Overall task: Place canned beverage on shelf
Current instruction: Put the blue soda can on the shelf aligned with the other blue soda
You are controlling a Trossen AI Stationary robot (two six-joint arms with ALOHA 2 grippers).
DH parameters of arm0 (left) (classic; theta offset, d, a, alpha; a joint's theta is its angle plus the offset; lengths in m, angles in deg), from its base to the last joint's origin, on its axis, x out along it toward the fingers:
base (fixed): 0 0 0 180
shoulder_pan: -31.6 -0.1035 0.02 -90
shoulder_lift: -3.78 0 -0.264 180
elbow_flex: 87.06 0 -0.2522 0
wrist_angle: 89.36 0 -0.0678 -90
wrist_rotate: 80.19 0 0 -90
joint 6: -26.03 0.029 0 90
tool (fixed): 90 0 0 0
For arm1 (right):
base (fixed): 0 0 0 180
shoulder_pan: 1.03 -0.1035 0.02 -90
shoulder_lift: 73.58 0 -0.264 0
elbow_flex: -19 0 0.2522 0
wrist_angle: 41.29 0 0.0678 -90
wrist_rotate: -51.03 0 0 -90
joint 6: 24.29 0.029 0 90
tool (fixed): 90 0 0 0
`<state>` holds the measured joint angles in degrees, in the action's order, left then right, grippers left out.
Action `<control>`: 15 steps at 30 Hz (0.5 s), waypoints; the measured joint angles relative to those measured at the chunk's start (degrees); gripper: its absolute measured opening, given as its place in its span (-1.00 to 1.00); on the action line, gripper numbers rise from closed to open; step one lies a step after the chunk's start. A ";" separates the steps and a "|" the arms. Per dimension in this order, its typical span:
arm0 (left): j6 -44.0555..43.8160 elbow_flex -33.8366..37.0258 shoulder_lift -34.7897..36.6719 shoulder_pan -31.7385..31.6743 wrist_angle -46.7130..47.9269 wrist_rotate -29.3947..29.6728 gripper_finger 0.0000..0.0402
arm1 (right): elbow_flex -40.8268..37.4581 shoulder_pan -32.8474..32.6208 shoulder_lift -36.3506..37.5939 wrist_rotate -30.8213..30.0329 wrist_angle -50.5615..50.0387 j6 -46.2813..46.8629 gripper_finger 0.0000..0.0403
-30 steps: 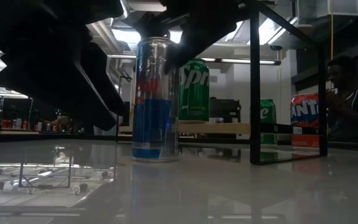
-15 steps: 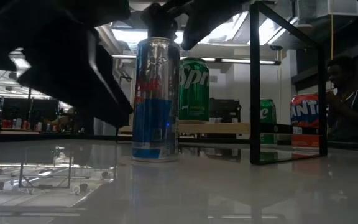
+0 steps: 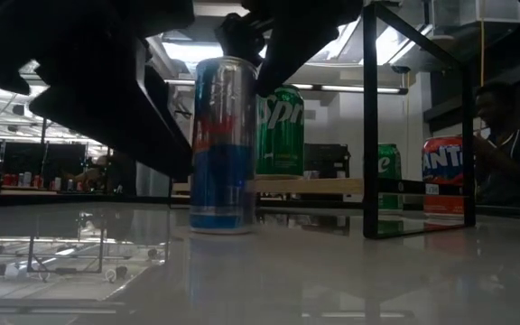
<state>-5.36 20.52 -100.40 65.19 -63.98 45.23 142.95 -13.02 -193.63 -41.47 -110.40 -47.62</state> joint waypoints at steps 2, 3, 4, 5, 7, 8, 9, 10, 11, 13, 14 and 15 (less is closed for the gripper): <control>-0.01 0.00 0.00 0.58 -0.50 -0.22 0.96 | 0.00 0.00 0.00 -0.32 -0.33 0.00 0.94; -0.02 0.00 0.00 0.88 -0.73 -0.41 0.96 | 0.00 0.00 0.00 -0.47 -0.48 -0.01 0.94; 0.00 0.00 0.00 1.22 -0.90 -0.47 0.96 | 0.00 0.02 0.00 -0.59 -0.44 0.00 0.94; 0.00 0.00 0.00 1.53 -1.12 -0.52 0.96 | 0.00 0.02 0.00 -0.92 -0.37 0.00 0.94; 0.00 0.00 0.00 2.12 -1.76 -0.81 0.96 | 0.00 0.02 -0.01 -2.19 -0.37 0.00 0.94; 0.00 0.00 0.00 2.33 -2.10 -0.87 0.96 | 0.00 0.02 -0.02 -2.88 -0.37 0.14 0.94; 0.00 0.00 0.00 2.54 -2.35 -0.85 0.96 | 0.00 0.02 -0.04 -3.57 -0.35 0.49 0.94; 0.00 0.00 0.00 2.69 -2.44 -0.83 0.96 | 0.00 0.04 -0.07 -3.97 -0.29 0.68 0.94; 0.00 0.00 0.00 2.83 -2.45 -0.78 0.96 | 0.00 0.04 -0.11 -4.12 -0.24 0.72 0.94; 0.00 0.00 0.00 2.90 -2.43 -0.63 0.96 | -0.02 0.04 -0.13 -4.33 -0.26 0.72 0.94; 0.00 0.00 0.00 2.90 -2.42 -0.63 0.96 | -0.02 0.04 -0.13 -4.39 -0.24 0.74 0.94; -0.02 0.00 0.00 2.90 -2.42 -0.61 0.96 | -0.02 0.04 -0.13 -4.39 -0.24 0.76 0.94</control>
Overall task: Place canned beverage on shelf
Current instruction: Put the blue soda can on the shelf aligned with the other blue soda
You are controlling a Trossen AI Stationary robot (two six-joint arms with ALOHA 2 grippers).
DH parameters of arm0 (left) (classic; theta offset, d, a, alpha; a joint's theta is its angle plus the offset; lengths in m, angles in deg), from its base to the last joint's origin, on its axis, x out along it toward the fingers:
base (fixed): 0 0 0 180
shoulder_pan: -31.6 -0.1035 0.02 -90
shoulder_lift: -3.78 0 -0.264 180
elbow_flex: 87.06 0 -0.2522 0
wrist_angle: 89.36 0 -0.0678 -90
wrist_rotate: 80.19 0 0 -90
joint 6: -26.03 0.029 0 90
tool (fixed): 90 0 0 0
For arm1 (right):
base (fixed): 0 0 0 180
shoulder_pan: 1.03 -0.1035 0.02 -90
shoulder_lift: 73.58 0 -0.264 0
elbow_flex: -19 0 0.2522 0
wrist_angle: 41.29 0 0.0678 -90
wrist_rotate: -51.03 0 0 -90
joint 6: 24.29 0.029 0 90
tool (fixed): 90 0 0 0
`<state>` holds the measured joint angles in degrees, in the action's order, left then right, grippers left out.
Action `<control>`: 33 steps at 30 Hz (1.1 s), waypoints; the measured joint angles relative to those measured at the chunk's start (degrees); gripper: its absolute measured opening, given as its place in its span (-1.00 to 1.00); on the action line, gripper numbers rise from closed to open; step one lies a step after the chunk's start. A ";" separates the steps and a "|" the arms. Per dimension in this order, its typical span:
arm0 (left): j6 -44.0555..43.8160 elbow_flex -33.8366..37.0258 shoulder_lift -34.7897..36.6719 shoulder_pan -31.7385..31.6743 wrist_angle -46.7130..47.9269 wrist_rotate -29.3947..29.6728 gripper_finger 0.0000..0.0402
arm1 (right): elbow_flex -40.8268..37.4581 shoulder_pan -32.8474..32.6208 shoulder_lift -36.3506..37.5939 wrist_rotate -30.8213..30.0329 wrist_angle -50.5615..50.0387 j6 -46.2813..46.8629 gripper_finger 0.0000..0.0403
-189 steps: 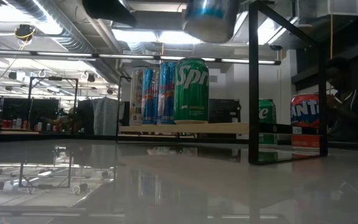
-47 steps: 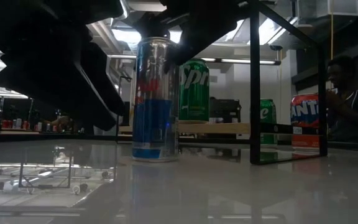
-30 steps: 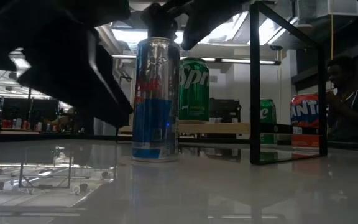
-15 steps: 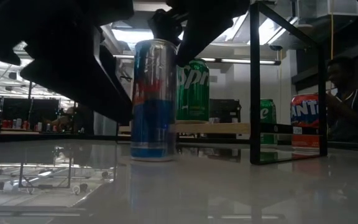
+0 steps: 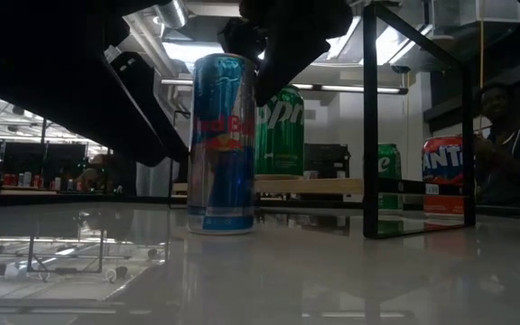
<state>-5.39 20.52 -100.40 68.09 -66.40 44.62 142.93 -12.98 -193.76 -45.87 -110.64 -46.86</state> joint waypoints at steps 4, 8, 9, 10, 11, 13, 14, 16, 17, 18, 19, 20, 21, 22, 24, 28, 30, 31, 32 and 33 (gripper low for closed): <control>0.00 0.00 0.00 0.00 0.01 0.04 0.96 | 0.00 0.00 0.00 0.00 -0.03 0.27 0.94; 0.00 -0.02 0.00 -0.04 0.02 -0.99 0.96 | 0.00 -0.04 0.19 0.07 -0.19 0.31 0.94; 0.00 -0.02 0.00 -0.04 0.05 -1.13 0.96 | 0.00 -0.06 0.28 0.12 -0.20 0.33 0.94; 0.00 -0.02 0.00 -0.02 0.04 -1.16 0.96 | 0.02 -0.07 0.62 0.25 -0.49 0.60 0.94; 0.00 -0.02 0.00 0.00 0.06 -1.16 0.96 | 0.45 -0.07 0.80 0.34 -1.78 1.34 0.94; 0.00 -0.02 0.00 0.02 0.14 -1.19 0.96 | 1.66 -0.04 1.08 0.36 -3.54 3.03 0.94; 0.01 -0.02 0.00 0.02 0.25 -1.22 0.96 | 2.41 -0.04 1.14 0.36 -4.40 3.55 0.94; -0.02 -0.02 0.00 0.02 0.33 -1.27 0.96 | 4.09 -0.04 1.16 0.37 -7.63 5.07 0.94; -0.02 -0.02 0.00 0.02 0.42 -1.31 0.96 | 5.08 -0.04 1.16 0.39 -8.83 6.04 0.94; -0.02 -0.02 0.00 0.02 0.46 -1.41 0.96 | 5.95 -0.05 1.16 0.46 -9.39 6.88 0.94; -0.02 -0.02 0.00 0.02 0.46 -1.44 0.96 | 6.63 -0.10 1.22 0.96 -9.68 7.81 0.94; -0.02 -0.02 0.00 0.02 0.47 -1.44 0.96 | 7.29 -0.27 1.25 2.00 -10.16 9.04 0.94; -0.02 -0.02 0.00 0.02 0.51 -1.44 0.96 | 7.97 -0.39 1.24 3.13 -10.70 10.29 0.94; -0.02 -0.02 0.00 0.02 0.59 -1.44 0.96 | 8.64 -0.42 1.20 4.20 -10.90 11.65 0.94; 0.00 -0.02 0.00 0.02 0.63 -1.46 0.96 | 9.50 -0.80 1.20 6.79 -10.39 15.13 0.94; -0.02 -0.02 0.00 0.02 0.65 -1.49 0.96 | 9.99 -1.37 1.22 12.30 -9.77 19.65 0.94; 0.00 -0.02 0.00 0.02 0.63 -1.49 0.96 | 9.99 -2.04 1.22 12.73 -8.79 21.35 0.94; 0.00 -0.02 0.00 0.02 0.63 -1.50 0.96 | 9.99 -2.46 1.22 12.03 -8.45 22.59 0.94; 0.00 -0.02 0.00 0.02 0.63 -1.51 0.96 | 9.99 -2.89 1.14 10.67 -8.24 23.55 0.94; 0.00 -0.02 0.00 0.02 0.63 -1.51 0.96 | 9.99 -3.33 0.92 8.99 -7.85 23.86 0.94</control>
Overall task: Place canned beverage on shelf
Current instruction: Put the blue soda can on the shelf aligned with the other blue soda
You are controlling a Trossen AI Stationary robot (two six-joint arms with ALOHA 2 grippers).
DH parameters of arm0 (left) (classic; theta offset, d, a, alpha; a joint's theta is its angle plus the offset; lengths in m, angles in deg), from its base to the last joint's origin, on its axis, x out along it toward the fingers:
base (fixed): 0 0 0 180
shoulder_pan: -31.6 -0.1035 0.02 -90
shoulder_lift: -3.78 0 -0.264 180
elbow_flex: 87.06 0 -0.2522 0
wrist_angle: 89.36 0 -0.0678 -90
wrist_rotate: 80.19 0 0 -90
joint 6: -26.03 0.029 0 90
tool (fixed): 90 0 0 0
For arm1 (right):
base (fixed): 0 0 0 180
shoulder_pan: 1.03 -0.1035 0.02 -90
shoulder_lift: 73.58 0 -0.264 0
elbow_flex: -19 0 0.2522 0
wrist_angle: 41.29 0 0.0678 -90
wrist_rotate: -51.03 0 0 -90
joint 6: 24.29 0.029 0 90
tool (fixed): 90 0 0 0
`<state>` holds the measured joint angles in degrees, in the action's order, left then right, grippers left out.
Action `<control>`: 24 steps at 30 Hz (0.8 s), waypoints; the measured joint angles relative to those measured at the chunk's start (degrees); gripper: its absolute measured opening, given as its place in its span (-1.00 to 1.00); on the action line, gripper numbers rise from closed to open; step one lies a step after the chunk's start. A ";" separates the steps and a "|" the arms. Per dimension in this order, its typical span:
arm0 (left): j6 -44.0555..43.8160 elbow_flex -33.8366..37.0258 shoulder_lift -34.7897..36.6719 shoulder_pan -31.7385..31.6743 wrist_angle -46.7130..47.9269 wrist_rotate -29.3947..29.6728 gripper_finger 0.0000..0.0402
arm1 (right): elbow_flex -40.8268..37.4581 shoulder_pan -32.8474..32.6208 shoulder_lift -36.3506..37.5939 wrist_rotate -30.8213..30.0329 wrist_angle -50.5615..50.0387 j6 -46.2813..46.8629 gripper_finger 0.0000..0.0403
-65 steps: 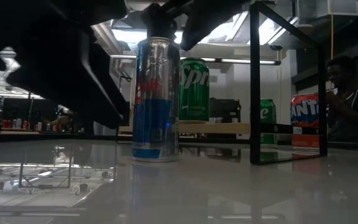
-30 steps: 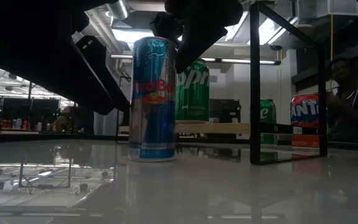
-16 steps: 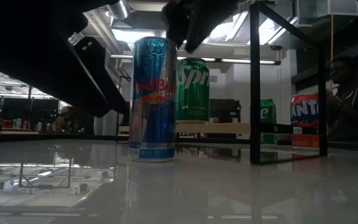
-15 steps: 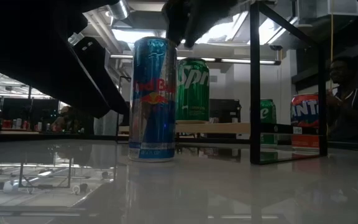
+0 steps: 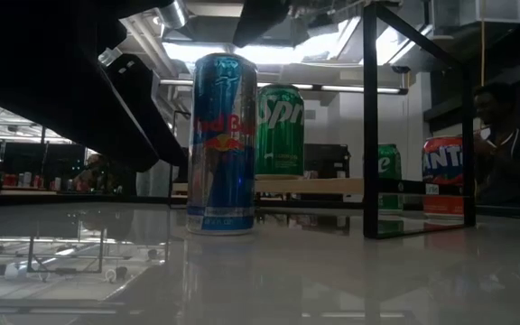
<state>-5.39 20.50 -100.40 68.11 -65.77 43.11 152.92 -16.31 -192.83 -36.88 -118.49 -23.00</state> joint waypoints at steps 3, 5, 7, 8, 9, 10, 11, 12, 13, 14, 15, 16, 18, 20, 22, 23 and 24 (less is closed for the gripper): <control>0.00 0.00 0.00 0.00 0.00 0.00 0.96 | -0.02 -1.39 -0.29 -4.39 0.31 0.00 0.94; 0.00 0.00 0.00 0.00 -0.02 0.00 0.96 | 0.04 -1.91 -0.72 -5.85 1.26 0.02 0.94; -0.01 0.00 0.00 0.00 0.00 0.00 0.96 | 0.02 -2.23 -0.97 -6.95 1.07 0.58 0.94; 0.00 0.00 0.00 0.00 -0.03 0.00 0.96 | 0.00 -2.34 -1.28 -7.04 1.19 1.50 0.94; 0.01 0.00 0.00 0.00 -0.01 0.00 0.96 | 0.01 -2.36 -1.72 -7.10 1.72 2.46 0.94; 0.00 0.00 0.00 0.00 -0.03 0.00 0.96 | 0.02 -2.30 -1.94 -7.18 2.25 3.08 0.94; 0.00 0.00 0.00 0.00 -0.02 0.00 0.96 | 0.02 -2.26 -2.12 -7.42 2.10 3.31 0.94; 0.00 0.00 0.00 0.00 0.00 0.00 0.96 | 0.00 -2.26 -2.52 -7.55 1.97 3.32 0.94; 0.00 0.00 0.00 0.02 -0.04 0.00 0.96 | 0.00 -2.26 -2.91 -7.53 2.50 3.32 0.94; 0.02 0.00 0.00 0.04 -0.02 0.00 0.96 | 0.00 -2.26 -3.16 -7.60 2.90 3.32 0.94; -0.01 0.00 0.00 0.04 -0.02 0.00 0.96 | 0.00 -2.26 -3.52 -7.69 2.74 3.33 0.94; 0.00 0.00 0.00 0.06 -0.02 0.02 0.96 | 0.00 -2.26 -3.95 -7.68 2.73 3.33 0.94; 0.01 0.00 0.00 0.09 -0.03 0.00 0.96 | 0.00 -2.26 -4.73 -7.68 2.98 3.34 0.94; 0.01 0.00 0.00 0.09 -0.04 0.00 0.96 | 0.00 -2.22 -5.51 -7.97 2.85 3.33 0.94; 0.00 0.00 0.00 0.09 -0.04 0.01 0.96 | 0.00 -2.22 -6.05 -8.74 2.65 3.27 0.94; -0.01 0.00 0.00 0.09 -0.01 0.01 0.96 | 0.00 -2.22 -6.39 -9.16 2.39 3.19 0.94; 0.01 0.00 0.00 0.09 -0.05 0.02 0.96 | 0.00 -2.22 -6.61 -9.25 2.26 3.19 0.94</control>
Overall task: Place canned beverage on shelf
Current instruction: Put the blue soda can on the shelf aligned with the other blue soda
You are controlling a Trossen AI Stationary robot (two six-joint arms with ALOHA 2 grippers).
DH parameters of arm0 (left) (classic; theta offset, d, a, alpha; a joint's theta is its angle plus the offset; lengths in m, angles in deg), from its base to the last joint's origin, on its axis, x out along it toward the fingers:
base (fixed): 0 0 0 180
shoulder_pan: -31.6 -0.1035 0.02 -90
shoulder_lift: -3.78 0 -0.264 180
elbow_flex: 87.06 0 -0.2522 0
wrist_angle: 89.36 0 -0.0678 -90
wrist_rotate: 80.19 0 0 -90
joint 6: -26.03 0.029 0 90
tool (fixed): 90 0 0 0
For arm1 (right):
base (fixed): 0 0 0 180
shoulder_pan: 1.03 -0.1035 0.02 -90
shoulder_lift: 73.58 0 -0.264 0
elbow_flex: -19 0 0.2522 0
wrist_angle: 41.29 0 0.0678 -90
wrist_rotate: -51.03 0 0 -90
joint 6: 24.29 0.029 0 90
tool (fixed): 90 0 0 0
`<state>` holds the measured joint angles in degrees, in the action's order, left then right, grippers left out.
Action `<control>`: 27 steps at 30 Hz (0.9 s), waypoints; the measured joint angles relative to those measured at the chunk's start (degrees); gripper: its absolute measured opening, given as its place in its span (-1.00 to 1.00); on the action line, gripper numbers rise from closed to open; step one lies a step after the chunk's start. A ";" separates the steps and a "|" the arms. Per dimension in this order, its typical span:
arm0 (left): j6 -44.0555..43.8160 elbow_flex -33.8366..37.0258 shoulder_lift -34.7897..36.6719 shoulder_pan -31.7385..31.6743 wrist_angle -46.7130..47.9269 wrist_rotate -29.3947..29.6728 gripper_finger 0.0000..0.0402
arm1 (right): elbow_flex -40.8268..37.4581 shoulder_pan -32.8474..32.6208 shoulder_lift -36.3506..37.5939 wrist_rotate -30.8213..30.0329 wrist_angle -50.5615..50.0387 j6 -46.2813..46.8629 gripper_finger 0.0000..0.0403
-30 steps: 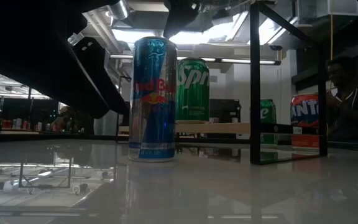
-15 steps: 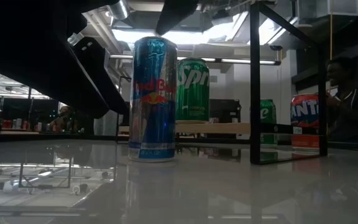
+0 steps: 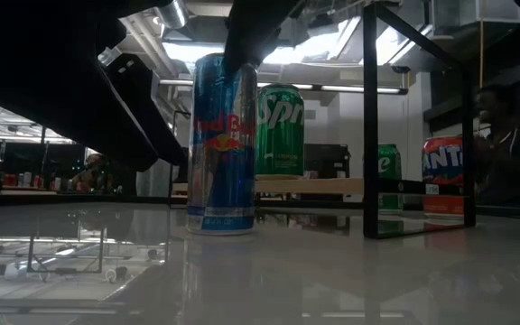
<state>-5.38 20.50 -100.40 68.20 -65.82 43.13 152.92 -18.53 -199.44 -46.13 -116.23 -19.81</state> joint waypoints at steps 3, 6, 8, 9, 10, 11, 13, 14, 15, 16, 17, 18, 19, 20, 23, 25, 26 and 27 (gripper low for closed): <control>-0.01 0.00 0.00 0.00 0.01 -0.02 0.96 | 0.00 0.00 -0.38 -0.24 0.19 -0.17 0.94; -0.01 0.00 0.00 -0.02 0.02 0.00 0.96 | 0.00 0.24 -0.41 -0.23 0.14 -0.40 0.94; 0.01 0.00 0.00 -0.02 0.00 0.00 0.96 | 0.00 0.43 -0.41 -0.17 0.15 -0.40 0.94; -0.01 0.00 0.00 0.00 0.01 0.00 0.96 | 0.00 0.64 -0.41 -0.19 0.18 -0.40 0.94; -0.01 0.00 0.00 -0.01 0.01 -0.01 0.96 | 0.00 0.77 -0.41 -0.24 0.19 -0.40 0.94; -0.01 0.00 0.00 -0.02 0.01 0.00 0.96 | 0.00 1.06 -0.41 -0.31 0.19 -0.42 0.94; -0.01 0.00 0.00 -0.04 0.01 0.00 0.96 | -0.30 1.23 -0.41 -0.17 0.57 -0.40 0.94; -0.01 0.00 0.00 -0.04 0.00 0.00 0.96 | -0.98 1.53 -0.40 0.06 1.33 -0.40 0.94; -0.01 0.00 0.00 -0.04 -0.02 0.00 0.96 | -1.70 1.53 -0.39 0.27 1.94 -0.40 0.94; -0.01 0.00 0.00 -0.04 0.01 0.00 0.96 | -2.39 1.59 -0.40 0.53 2.15 -0.42 0.94; -0.01 0.00 0.00 -0.04 0.01 0.00 0.96 | -3.02 1.79 -0.46 0.66 2.02 -0.40 0.94; -0.01 0.00 0.00 -0.04 0.01 0.00 0.96 | -3.55 1.75 -0.48 0.74 2.00 -0.42 0.94; -0.01 0.00 0.00 -0.04 0.01 0.00 0.96 | -4.19 1.77 -0.48 0.94 2.61 -0.40 0.94; -0.01 0.00 0.00 -0.04 0.01 0.00 0.96 | -4.59 1.77 -0.48 1.25 3.20 -0.41 0.94; 0.02 0.00 0.00 -0.02 0.01 0.00 0.96 | -4.79 1.78 -0.48 1.35 3.52 -0.44 0.91; 0.01 0.00 0.00 -0.04 0.01 0.00 0.96 | -4.79 1.77 -0.48 1.71 4.06 -0.44 0.84; 0.02 0.00 0.00 -0.04 0.01 0.00 0.96 | -4.79 1.77 -0.48 1.75 4.21 -0.44 0.80; 0.02 0.00 0.00 -0.03 0.01 0.00 0.96 | -4.79 1.77 -0.48 1.75 4.31 -0.44 0.75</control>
<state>-5.36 20.50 -100.40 68.17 -65.81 43.13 148.13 -16.76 -199.92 -44.38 -111.92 -20.26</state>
